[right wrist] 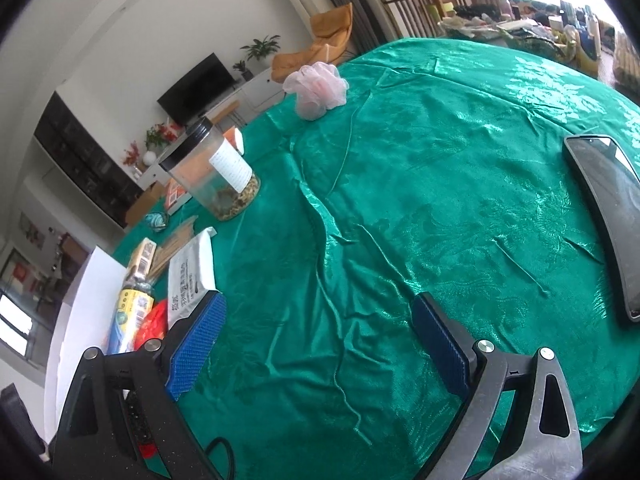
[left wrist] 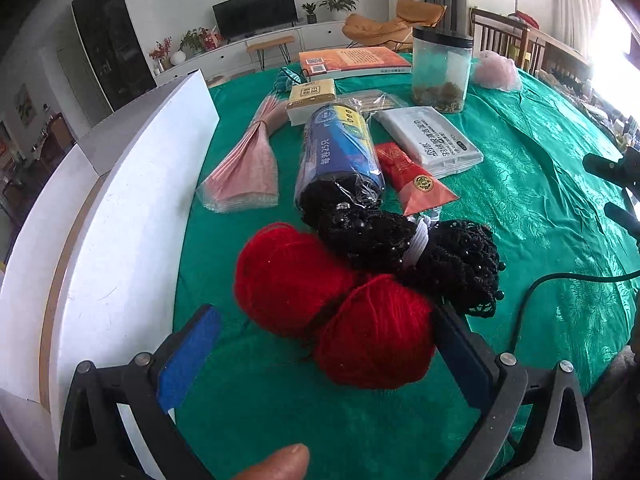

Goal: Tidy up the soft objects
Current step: 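Lower the left tool onto the red yarn balls and close it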

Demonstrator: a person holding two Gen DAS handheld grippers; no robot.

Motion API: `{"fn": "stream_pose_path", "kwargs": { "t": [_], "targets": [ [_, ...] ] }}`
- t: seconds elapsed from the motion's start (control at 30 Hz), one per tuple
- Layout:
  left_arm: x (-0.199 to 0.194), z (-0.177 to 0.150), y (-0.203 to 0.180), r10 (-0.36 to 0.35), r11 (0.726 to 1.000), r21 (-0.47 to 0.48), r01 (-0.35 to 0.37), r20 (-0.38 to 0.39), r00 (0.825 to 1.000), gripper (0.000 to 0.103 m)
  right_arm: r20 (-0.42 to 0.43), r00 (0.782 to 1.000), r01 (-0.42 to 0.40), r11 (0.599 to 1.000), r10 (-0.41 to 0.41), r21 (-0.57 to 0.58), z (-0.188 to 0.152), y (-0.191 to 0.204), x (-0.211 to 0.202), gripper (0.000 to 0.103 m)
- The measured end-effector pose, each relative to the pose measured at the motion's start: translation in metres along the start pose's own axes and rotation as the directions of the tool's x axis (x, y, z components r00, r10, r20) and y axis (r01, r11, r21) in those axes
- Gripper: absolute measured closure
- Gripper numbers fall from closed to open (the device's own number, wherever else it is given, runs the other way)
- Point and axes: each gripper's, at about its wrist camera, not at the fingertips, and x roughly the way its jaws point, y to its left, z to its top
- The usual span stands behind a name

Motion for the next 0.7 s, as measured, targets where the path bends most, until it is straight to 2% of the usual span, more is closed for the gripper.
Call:
{"fn": "stream_pose_path", "kwargs": {
  "t": [0.13,0.27,0.43,0.53,0.6,0.7],
  "targets": [
    [-0.017,0.0,0.011,-0.009,1.0,0.006,0.009,0.009,1.0,0.0,-0.015,1.0,-0.003,1.0,0.003,-0.004,0.0,0.001,0.003,0.008],
    [-0.007,-0.001,0.018,-0.083,0.992,-0.099,0.078,-0.041,0.996,0.0,-0.007,1.0,-0.003,1.0,0.003,-0.004,0.0,0.0,0.002,0.008],
    [0.019,-0.008,0.021,-0.121,0.975,-0.201,0.096,-0.116,0.986,0.0,0.003,1.0,-0.002,1.0,0.002,0.003,0.001,-0.002,0.0,0.008],
    [0.027,-0.01,0.028,-0.178,0.96,-0.241,0.142,-0.138,0.974,0.0,0.004,1.0,-0.003,1.0,0.003,0.003,0.001,-0.003,-0.001,0.008],
    [0.03,-0.008,0.028,-0.179,0.965,-0.22,0.14,-0.168,0.969,0.0,0.003,1.0,-0.003,1.0,0.003,0.004,0.001,-0.003,-0.001,0.008],
    [0.033,-0.003,0.023,-0.13,0.986,-0.132,0.104,-0.205,0.97,0.0,0.001,1.0,-0.005,1.0,0.005,0.007,0.001,-0.003,-0.001,0.008]
  ]
}}
